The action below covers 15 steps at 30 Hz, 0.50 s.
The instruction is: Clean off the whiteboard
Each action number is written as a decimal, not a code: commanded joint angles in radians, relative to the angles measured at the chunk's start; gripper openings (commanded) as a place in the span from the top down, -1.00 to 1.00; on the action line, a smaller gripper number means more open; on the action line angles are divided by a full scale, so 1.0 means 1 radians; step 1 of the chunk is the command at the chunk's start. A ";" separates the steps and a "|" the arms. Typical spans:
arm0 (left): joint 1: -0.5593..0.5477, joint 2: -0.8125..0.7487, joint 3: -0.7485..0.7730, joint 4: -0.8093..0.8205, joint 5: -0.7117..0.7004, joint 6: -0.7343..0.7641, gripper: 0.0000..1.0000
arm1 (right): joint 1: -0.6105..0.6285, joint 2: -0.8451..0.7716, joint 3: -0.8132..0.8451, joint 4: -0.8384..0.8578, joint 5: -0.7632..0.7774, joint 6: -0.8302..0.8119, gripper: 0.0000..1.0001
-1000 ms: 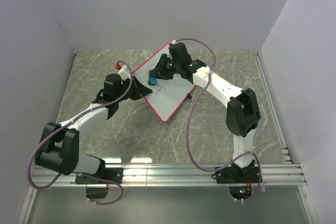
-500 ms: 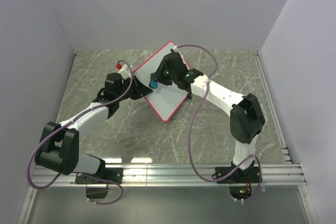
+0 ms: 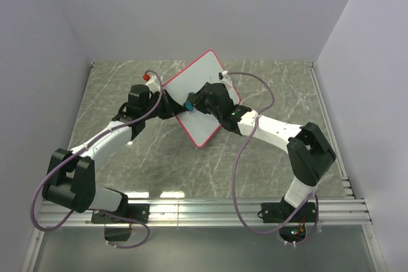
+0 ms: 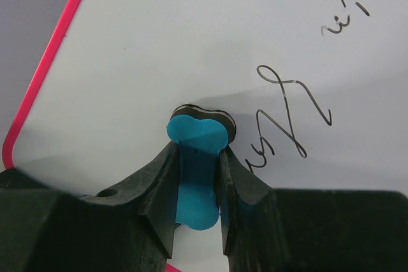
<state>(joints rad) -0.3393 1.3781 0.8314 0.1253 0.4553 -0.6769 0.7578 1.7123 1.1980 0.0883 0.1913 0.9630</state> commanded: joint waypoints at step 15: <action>-0.046 -0.022 0.040 -0.300 0.180 0.146 0.99 | 0.069 0.020 -0.249 -0.277 0.008 -0.001 1.00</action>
<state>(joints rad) -0.3351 1.3750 0.8616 0.0761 0.4683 -0.6006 0.7811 1.6306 0.9806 0.0368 0.2634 1.0077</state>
